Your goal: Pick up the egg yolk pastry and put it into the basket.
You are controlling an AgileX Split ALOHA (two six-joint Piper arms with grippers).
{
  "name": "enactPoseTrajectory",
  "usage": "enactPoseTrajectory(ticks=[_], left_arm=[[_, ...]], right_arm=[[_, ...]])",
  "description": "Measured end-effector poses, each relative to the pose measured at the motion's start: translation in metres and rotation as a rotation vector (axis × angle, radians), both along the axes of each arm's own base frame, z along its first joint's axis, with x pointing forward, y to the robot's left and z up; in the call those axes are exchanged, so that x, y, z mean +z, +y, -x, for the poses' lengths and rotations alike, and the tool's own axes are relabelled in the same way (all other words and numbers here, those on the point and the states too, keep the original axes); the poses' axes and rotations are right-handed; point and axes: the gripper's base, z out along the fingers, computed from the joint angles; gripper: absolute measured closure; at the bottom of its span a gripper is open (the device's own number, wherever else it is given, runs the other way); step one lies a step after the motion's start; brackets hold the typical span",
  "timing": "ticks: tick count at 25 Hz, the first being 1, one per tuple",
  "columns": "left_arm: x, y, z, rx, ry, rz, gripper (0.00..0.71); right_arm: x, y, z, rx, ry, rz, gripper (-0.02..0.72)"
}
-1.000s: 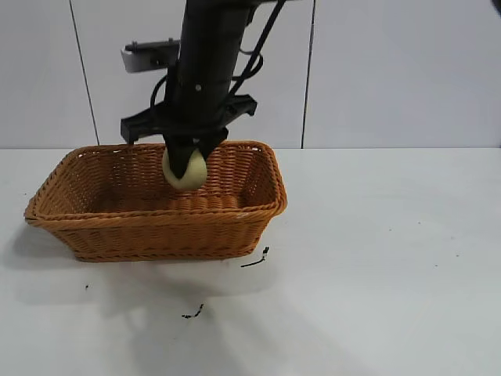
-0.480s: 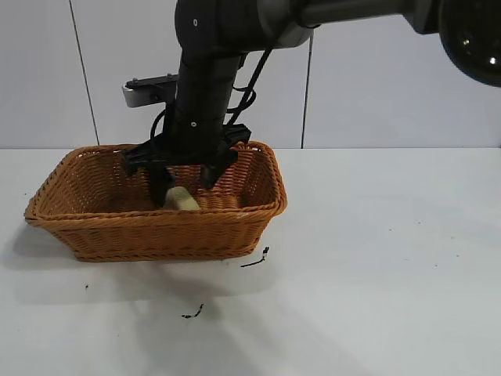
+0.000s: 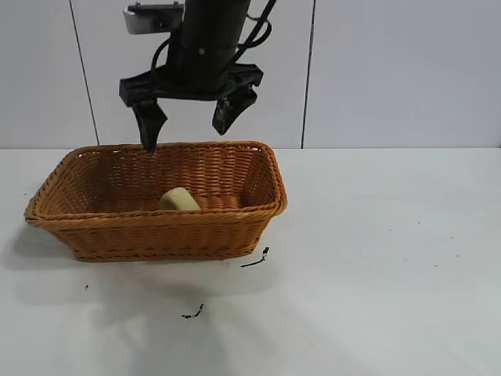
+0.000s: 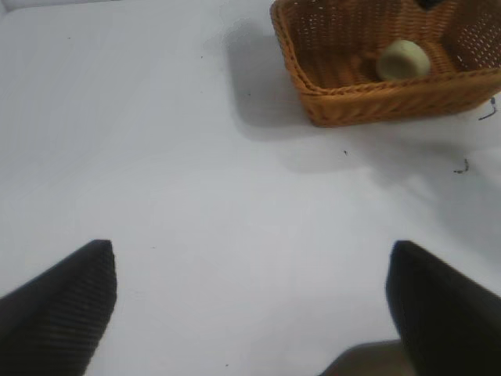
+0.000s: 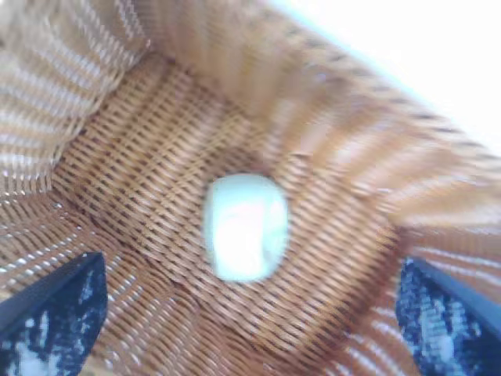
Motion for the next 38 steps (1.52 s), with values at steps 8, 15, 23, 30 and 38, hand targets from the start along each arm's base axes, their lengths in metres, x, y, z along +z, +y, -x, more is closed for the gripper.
enactPoseTrajectory(ticks=[8, 15, 23, 30, 38], left_arm=[[0.0, 0.0, 0.0, 0.0, 0.0, 0.0, 0.014], [0.0, 0.0, 0.0, 0.0, 0.0, 0.0, 0.014], [0.0, 0.0, 0.0, 0.0, 0.0, 0.0, 0.014], [0.0, 0.0, 0.0, 0.0, 0.0, 0.0, 0.014], [0.0, 0.0, 0.0, 0.0, 0.0, 0.0, 0.014]], right_arm=[[0.009, -0.097, -0.05, -0.198, -0.01, 0.014, 0.01], [0.008, -0.21, -0.082, -0.433, 0.012, 0.009, 0.01], [0.005, -0.279, -0.08, -0.569, 0.109, 0.036, 0.01], [0.009, -0.283, -0.077, -0.573, 0.126, 0.024, 0.01], [0.052, -0.282, -0.028, -0.572, 0.128, 0.006, 0.01]])
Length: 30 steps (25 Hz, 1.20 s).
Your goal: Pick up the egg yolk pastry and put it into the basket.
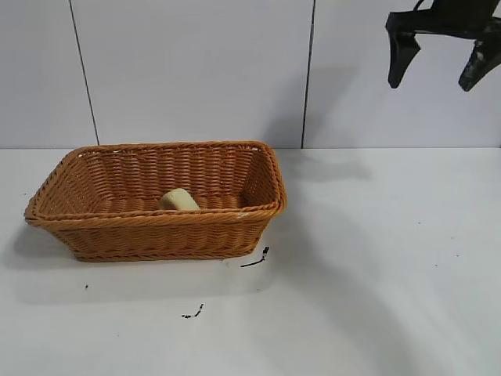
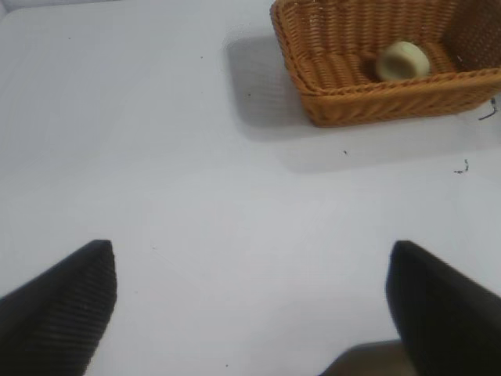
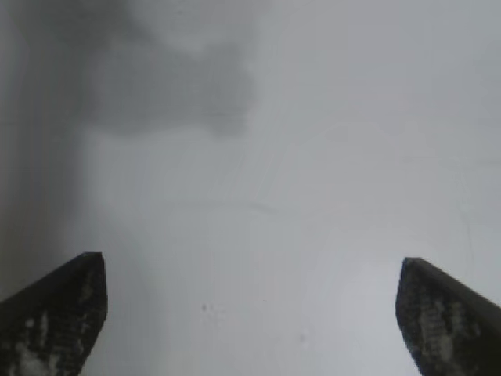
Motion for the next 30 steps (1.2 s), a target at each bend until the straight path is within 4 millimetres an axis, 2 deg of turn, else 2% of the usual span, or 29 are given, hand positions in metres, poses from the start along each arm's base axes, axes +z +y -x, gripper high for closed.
enactPoseTrajectory(ticks=[5, 9, 13, 18, 21, 27, 30], left_arm=[[0.0, 0.0, 0.0, 0.0, 0.0, 0.0, 0.014], [0.0, 0.0, 0.0, 0.0, 0.0, 0.0, 0.014], [0.0, 0.0, 0.0, 0.0, 0.0, 0.0, 0.014], [0.0, 0.0, 0.0, 0.0, 0.0, 0.0, 0.014], [0.0, 0.0, 0.0, 0.0, 0.0, 0.0, 0.014], [0.0, 0.0, 0.0, 0.0, 0.0, 0.0, 0.014], [0.0, 0.0, 0.0, 0.0, 0.0, 0.0, 0.014]], right_arm=[[0.02, -0.001, 0.06, 0.014, 0.035, 0.008, 0.01], [0.033, -0.002, 0.118, 0.019, 0.047, 0.01, 0.01], [0.036, -0.004, 0.182, 0.025, 0.05, 0.012, 0.01], [0.023, -0.005, 0.267, 0.043, 0.025, 0.018, 0.01], [0.011, -0.006, 0.308, 0.047, -0.07, 0.022, 0.01], [-0.023, -0.007, 0.375, 0.049, -0.265, 0.022, 0.01], [-0.025, -0.007, 0.399, 0.048, -0.421, 0.016, 0.01]])
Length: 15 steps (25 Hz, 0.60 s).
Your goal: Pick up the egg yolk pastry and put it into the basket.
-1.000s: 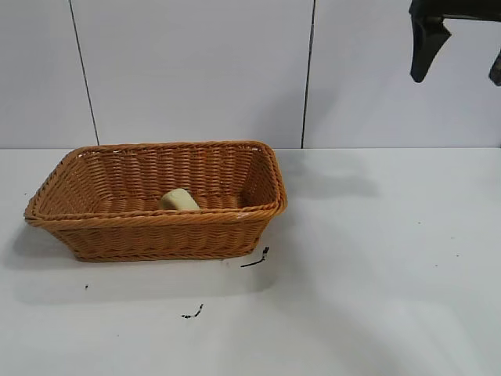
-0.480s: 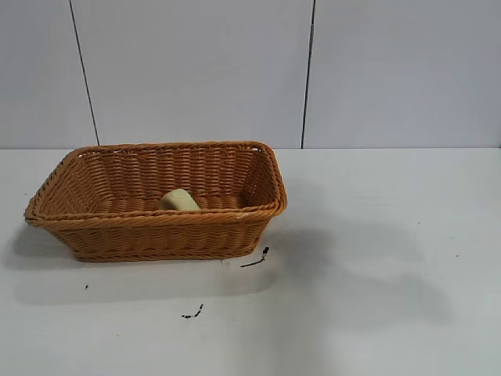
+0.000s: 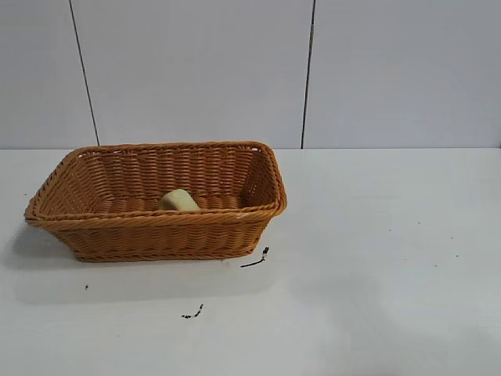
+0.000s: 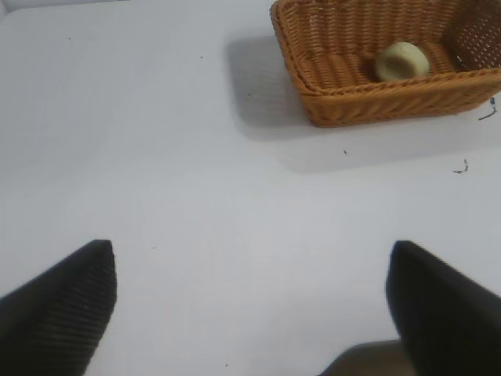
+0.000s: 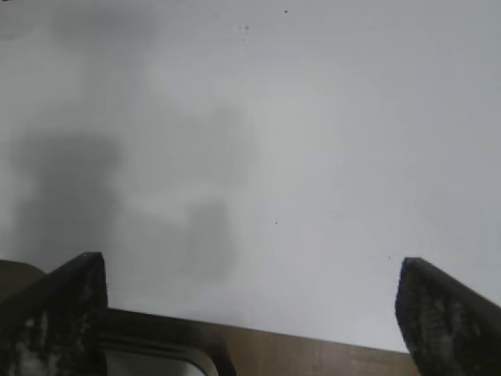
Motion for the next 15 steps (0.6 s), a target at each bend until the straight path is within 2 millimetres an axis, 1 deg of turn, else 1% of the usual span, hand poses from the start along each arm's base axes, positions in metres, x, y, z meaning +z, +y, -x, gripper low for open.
enactPoseTrajectory(ticks=[2, 8, 10, 15], left_arm=[[0.0, 0.0, 0.0, 0.0, 0.0, 0.0, 0.014], [0.0, 0.0, 0.0, 0.0, 0.0, 0.0, 0.014], [0.0, 0.0, 0.0, 0.0, 0.0, 0.0, 0.014], [0.0, 0.0, 0.0, 0.0, 0.0, 0.0, 0.014]], right_arm=[[0.004, 0.0, 0.014, 0.001, -0.109, -0.001, 0.01], [0.007, -0.001, 0.043, 0.001, -0.31, -0.004, 0.01], [0.007, -0.001, 0.048, 0.001, -0.339, -0.005, 0.01], [0.007, -0.001, 0.049, 0.0, -0.345, -0.004, 0.01]])
